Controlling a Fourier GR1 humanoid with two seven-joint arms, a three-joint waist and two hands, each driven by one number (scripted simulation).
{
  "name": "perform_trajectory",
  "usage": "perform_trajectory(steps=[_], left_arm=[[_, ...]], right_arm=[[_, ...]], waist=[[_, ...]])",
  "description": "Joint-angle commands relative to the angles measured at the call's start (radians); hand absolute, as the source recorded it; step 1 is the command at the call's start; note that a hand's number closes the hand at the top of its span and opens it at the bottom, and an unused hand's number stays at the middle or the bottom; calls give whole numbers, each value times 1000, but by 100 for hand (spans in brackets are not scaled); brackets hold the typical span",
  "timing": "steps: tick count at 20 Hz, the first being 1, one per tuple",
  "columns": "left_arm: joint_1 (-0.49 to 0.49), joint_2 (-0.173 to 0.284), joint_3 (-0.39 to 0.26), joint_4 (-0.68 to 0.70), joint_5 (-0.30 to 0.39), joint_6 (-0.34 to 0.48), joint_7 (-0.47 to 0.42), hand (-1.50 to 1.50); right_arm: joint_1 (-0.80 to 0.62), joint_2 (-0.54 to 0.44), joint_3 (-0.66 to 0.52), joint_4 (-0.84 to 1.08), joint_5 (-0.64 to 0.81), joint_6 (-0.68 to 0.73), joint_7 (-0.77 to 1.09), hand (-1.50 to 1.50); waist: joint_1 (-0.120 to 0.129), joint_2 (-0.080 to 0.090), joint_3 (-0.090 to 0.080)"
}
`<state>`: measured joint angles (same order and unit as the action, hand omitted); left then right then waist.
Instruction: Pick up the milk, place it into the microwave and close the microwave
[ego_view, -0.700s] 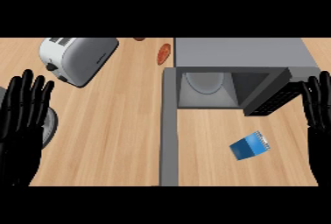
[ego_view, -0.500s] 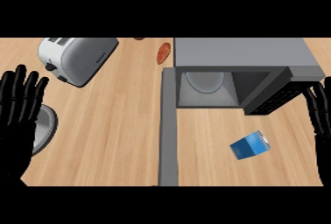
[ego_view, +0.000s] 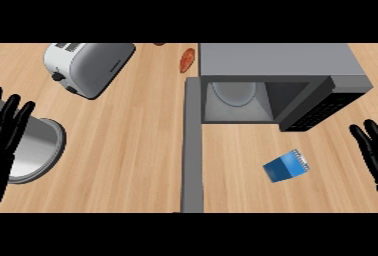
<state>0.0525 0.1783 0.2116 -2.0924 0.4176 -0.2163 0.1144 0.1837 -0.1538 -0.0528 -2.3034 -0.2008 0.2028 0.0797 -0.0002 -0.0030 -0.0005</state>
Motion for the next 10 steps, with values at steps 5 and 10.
perform_trajectory(steps=[5, 10], left_arm=[[204, 21, 128, -190, 219, -83, 92, -150], [223, 59, 225, -186, 324, -121, 130, -150]], right_arm=[[39, 32, 7, -42, 74, -29, 60, -150], [70, 12, -82, 111, 66, 54, -79, -150]], waist=[[9, 0, 0], [6, 1, 1]])
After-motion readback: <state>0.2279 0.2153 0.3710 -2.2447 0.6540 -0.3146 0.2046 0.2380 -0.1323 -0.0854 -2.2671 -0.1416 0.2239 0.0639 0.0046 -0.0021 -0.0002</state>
